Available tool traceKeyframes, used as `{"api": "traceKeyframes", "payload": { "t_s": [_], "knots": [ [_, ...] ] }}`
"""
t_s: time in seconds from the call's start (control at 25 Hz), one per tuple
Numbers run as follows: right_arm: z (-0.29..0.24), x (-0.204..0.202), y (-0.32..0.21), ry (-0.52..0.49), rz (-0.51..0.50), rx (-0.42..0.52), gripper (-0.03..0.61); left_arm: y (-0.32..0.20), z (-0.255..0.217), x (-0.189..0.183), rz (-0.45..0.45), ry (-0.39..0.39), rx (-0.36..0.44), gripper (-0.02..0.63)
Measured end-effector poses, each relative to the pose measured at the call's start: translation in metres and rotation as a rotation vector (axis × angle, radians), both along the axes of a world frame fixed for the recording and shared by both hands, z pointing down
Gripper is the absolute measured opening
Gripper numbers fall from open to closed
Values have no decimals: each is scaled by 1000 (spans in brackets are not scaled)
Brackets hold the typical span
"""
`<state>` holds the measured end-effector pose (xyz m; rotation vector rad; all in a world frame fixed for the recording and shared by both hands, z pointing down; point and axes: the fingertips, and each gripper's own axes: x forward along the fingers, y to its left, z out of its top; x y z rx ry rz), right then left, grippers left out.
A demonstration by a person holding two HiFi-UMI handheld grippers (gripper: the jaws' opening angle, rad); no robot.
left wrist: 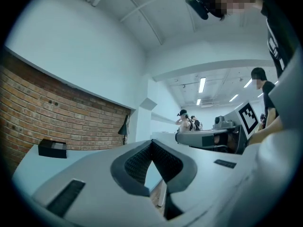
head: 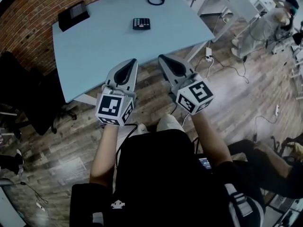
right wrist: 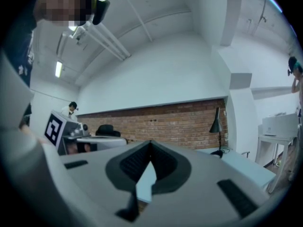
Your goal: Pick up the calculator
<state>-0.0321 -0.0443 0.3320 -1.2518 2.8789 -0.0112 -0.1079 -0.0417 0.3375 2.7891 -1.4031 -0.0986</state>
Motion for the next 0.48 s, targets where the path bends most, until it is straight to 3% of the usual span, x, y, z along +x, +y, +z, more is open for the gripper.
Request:
{"api": "traceKeyframes", "payload": {
  "t_s": [0.48],
  "knots": [
    [7, 13, -20, -17, 18, -17, 5, -21, 12, 13, 25, 7, -30, 9]
  ]
}}
